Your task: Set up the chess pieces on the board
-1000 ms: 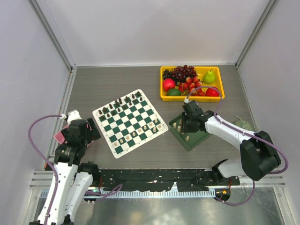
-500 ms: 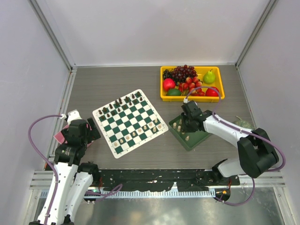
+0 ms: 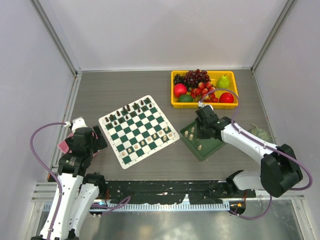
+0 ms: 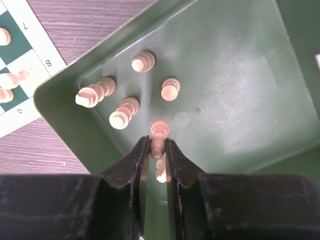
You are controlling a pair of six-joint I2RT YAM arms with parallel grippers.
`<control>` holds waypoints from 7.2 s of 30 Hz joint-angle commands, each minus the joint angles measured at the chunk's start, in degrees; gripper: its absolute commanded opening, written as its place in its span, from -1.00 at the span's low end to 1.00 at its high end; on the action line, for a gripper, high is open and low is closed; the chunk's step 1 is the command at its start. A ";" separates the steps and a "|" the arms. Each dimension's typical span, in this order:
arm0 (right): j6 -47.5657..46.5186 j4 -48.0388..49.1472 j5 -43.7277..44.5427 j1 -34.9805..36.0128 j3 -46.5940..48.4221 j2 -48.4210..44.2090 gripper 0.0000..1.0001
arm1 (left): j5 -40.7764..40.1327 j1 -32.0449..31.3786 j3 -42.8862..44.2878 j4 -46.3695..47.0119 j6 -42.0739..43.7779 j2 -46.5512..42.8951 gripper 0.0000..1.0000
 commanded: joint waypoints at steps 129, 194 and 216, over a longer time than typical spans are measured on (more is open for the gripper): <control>2.51 -2.09 13.17 10.95 14.24 -5.53 0.76 | 0.18 0.46 1.11 1.63 -0.09 1.38 0.98; -0.21 3.81 -11.35 -2.34 3.86 0.26 -0.04 | 0.36 0.54 1.20 1.72 0.09 1.65 0.98; -1.62 1.69 -2.56 2.67 7.29 6.67 -0.19 | 0.36 0.54 1.11 1.81 0.09 1.38 0.98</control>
